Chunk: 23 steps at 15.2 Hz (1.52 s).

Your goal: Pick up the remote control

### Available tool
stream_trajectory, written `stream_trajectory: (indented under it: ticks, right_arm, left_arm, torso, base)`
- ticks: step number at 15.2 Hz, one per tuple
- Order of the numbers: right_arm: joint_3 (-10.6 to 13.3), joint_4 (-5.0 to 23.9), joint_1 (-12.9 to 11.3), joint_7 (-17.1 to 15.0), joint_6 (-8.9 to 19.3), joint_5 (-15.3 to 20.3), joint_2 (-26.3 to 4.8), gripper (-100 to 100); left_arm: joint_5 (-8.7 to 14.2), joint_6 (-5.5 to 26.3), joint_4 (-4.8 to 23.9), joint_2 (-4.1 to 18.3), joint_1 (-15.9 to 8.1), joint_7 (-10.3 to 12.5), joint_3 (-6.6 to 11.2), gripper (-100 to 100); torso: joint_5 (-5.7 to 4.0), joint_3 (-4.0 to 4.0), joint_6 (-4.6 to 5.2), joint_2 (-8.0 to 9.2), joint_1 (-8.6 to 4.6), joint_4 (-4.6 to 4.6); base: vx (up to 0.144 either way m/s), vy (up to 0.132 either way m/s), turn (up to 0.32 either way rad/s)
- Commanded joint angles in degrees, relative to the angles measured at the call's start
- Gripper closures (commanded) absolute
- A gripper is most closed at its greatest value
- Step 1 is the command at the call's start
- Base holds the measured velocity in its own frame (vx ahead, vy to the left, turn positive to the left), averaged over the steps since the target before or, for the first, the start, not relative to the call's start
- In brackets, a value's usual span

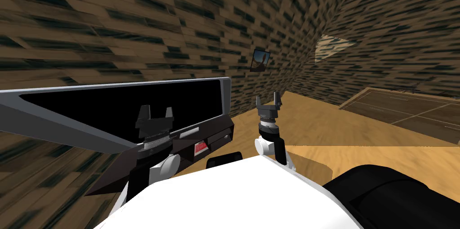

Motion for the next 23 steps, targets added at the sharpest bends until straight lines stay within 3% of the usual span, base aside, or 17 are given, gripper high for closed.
stream_trajectory:
  ticks: [1, 4, 5, 9, 13, 16, 18, 21, 23]
  right_arm:
    - [0.0, 0.0, 0.0, 0.0, 0.0, 0.0, 0.0, 0]
    - [0.0, 0.0, -0.01, 0.0, 0.0, 0.0, 0.0, 0]
    - [0.0, 0.0, -0.01, 0.0, 0.0, 0.0, 0.0, 0]
    - [0.0, 0.0, 0.0, 0.0, 0.0, 0.0, 0.0, 0]
    - [0.0, 0.0, 0.0, 0.0, 0.0, 0.0, 0.0, 0]
    - [0.0, 0.0, 0.0, 0.0, 0.0, 0.0, 0.0, 0]
    - [0.0, 0.0, 0.0, 0.0, 0.0, 0.0, 0.0, 0]
    - [0.0, 0.0, 0.0, 0.0, 0.0, 0.0, 0.0, 0]
    - [0.0, 0.0, 0.0, 0.0, 0.0, 0.0, 0.0, 0]
  left_arm:
    - [0.29, 0.78, 0.56, 1.72, -0.07, 0.07, 0.22, -100]
    - [1.47, 3.94, 2.8, 5.46, -0.35, 0.33, 1.12, -100]
    - [1.47, 3.94, 2.8, 5.46, -0.35, 0.33, 1.12, -100]
    - [3.41, 9.14, 6.5, 9.06, -0.82, 0.76, 2.61, -100]
    - [4.21, 11.27, 8.01, 10.21, -1.01, 0.94, 3.21, -100]
    - [5.99, 15.1, 11.39, 12.43, -1.44, 1.34, 4.57, -100]
    - [5.99, 16.05, 11.39, 12.43, -1.44, 1.34, 4.57, -100]
    - [7.99, 19.96, 15.19, 14.55, -1.92, 1.79, 6.1, -100]
    - [7.99, 21.41, 15.19, 14.55, -1.92, 1.79, 6.1, -100]
  torso:
    - [0.0, 0.0, 0.0, 0.0, 0.0, 0.0]
    - [0.01, 0.0, 0.02, 0.01, 0.06, 0.0]
    - [0.02, 0.01, 0.02, 0.02, 0.09, 0.0]
    - [0.03, 0.01, 0.01, 0.02, 0.1, 0.0]
    - [0.02, 0.01, 0.01, 0.02, 0.09, 0.0]
    - [0.02, 0.0, 0.02, 0.01, 0.06, 0.0]
    - [0.02, 0.01, 0.01, 0.01, 0.1, 0.0]
    - [0.02, 0.0, 0.01, 0.0, 0.08, 0.0]
    - [0.02, 0.01, 0.01, 0.02, 0.09, 0.0]
  base:
    - [0.0, 0.001, -0.042]
    - [-0.005, 0.009, -0.125]
    - [-0.007, 0.016, -0.102]
    - [-0.006, 0.015, -0.138]
    - [-0.006, 0.013, -0.1]
    - [-0.006, 0.01, -0.146]
    - [-0.006, 0.015, -0.102]
    - [-0.005, 0.011, -0.168]
    - [-0.009, 0.016, -0.097]
